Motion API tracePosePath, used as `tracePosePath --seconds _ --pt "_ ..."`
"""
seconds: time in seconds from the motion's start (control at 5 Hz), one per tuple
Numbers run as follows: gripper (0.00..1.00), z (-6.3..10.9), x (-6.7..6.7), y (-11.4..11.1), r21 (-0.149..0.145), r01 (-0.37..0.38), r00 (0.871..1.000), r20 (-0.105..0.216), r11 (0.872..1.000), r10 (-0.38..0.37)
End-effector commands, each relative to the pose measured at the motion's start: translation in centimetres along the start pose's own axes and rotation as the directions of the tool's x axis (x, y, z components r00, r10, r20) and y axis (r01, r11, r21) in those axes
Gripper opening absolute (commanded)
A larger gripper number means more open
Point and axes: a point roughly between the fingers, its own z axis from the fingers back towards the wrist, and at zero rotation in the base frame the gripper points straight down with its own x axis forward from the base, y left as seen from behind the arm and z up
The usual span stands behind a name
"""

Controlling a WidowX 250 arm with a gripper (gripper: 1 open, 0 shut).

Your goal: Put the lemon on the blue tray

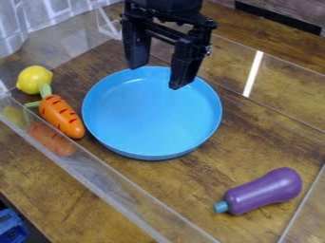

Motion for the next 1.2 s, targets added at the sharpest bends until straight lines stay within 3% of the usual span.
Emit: tracePosePath --seconds 0.0,1.0 --pt "1.00 -0.5 -0.1 0.3 0.000 0.021 1.000 -0.015 1.000 -0.021" --pt "1.00 -2.4 -1.5 3.7 0.002 0.145 0.987 -0.068 0.989 -0.145"
